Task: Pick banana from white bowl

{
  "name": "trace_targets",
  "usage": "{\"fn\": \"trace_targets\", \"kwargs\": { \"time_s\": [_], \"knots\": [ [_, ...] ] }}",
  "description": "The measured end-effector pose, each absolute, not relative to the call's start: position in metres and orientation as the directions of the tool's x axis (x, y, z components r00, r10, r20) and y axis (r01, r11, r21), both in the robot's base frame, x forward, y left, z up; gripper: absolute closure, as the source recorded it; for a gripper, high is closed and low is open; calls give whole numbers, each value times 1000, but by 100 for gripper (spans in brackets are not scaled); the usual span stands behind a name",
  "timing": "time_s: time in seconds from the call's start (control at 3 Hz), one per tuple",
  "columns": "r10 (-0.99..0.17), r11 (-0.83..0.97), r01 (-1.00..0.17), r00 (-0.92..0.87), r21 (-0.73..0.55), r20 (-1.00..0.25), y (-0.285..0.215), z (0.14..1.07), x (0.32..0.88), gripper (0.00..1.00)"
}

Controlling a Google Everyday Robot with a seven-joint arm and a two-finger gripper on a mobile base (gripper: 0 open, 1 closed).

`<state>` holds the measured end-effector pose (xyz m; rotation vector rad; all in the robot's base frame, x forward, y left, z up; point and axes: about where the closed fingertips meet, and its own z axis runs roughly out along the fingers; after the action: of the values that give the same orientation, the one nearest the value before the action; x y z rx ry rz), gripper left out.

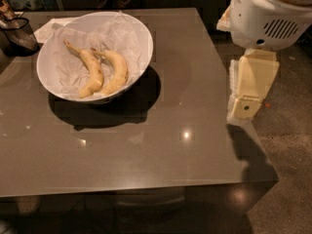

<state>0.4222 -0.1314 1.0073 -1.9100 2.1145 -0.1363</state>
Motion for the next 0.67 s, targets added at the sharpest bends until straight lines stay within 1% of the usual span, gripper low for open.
{"fn": "trace_targets", "kwargs": {
  "time_s": [0.33, 0.67],
  "knots": [
    [-971, 141, -965, -92, -220, -218, -104, 1005, 438, 0],
    [-960, 180, -972, -140, -150, -241, -77, 994, 467, 0]
  ]
}}
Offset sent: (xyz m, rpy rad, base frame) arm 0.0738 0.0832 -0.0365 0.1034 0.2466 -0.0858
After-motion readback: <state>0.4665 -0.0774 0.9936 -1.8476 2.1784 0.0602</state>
